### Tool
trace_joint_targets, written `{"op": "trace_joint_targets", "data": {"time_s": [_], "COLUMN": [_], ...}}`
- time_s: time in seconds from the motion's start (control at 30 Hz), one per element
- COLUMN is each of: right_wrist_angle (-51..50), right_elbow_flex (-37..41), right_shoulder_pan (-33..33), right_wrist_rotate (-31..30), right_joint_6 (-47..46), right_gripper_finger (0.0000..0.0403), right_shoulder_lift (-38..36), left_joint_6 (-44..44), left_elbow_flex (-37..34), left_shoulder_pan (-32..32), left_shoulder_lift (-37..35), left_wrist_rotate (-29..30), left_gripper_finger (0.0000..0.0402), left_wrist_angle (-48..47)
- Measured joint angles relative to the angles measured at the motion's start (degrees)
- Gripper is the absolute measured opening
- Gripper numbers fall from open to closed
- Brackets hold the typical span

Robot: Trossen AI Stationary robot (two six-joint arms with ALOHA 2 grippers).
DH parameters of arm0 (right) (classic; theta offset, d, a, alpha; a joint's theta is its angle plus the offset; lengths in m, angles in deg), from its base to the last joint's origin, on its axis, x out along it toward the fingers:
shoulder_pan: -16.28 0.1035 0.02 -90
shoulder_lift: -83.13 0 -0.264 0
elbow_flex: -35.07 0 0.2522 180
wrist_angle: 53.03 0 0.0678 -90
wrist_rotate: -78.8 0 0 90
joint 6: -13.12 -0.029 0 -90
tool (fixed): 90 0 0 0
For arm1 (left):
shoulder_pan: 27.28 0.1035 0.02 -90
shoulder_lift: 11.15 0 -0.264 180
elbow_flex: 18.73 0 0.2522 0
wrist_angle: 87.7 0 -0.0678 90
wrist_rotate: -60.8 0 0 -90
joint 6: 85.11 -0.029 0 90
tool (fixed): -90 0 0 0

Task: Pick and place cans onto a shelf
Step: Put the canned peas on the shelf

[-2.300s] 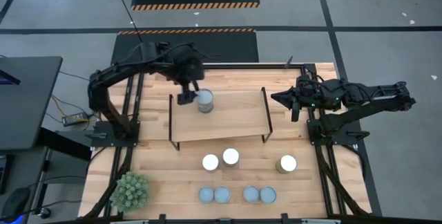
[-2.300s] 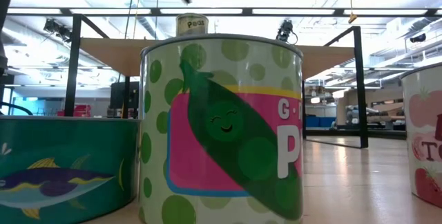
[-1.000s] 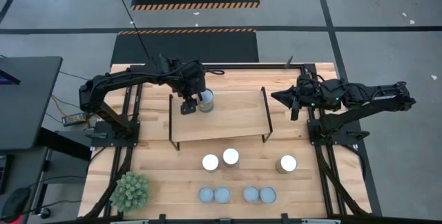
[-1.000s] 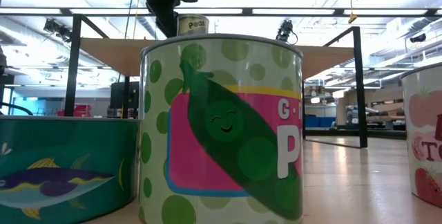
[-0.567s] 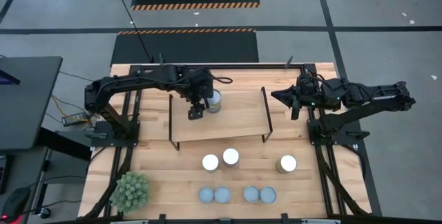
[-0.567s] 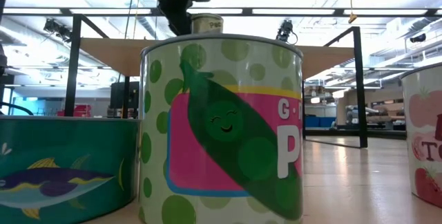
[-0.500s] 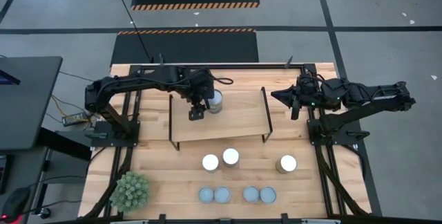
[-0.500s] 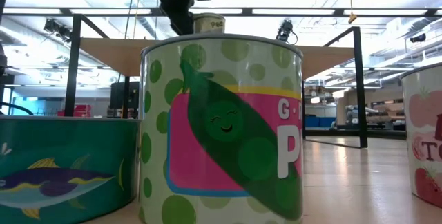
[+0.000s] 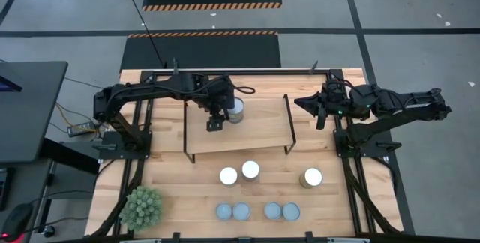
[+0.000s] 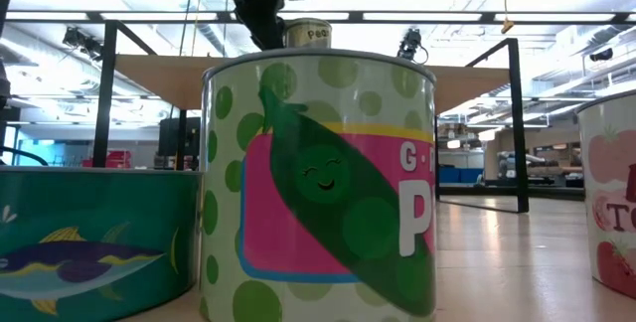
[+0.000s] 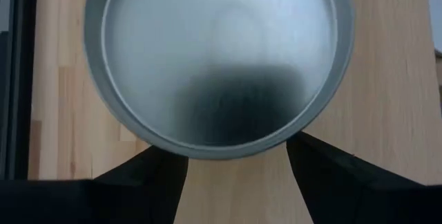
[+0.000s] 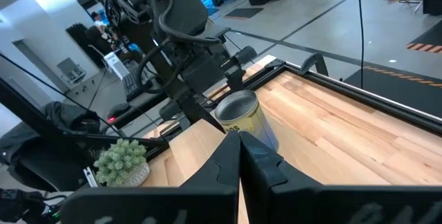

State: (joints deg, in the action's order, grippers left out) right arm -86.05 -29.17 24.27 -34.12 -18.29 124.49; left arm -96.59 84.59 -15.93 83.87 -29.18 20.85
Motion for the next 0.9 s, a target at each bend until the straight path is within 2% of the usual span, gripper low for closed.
{"op": "trace_joint_targets", "data": {"time_s": [0.27,0.73,0.9], "right_wrist_angle": [0.0,0.1,0.1], "right_elbow_flex": [0.0,0.0,0.0], "right_shoulder_pan": [0.0,0.0,0.0], "right_wrist_rotate": [0.0,-0.2,-0.2], "right_joint_6": [0.1,0.5,0.5], "right_gripper_finger": [0.0009,0.0009,0.0009], "right_shoulder_lift": [0.0,0.0,0.0], "left_joint_6": [-0.3,-0.4,-3.8], "left_elbow_flex": [0.0,0.0,0.0], "left_shoulder_pan": [0.0,0.0,0.1], "left_shoulder_lift": [-0.1,-0.1,-0.1], "left_wrist_rotate": [0.0,1.7,3.9], "left_gripper_finger": [0.0249,0.0249,0.0249], "left_wrist_angle": [-4.1,3.5,3.8]}}
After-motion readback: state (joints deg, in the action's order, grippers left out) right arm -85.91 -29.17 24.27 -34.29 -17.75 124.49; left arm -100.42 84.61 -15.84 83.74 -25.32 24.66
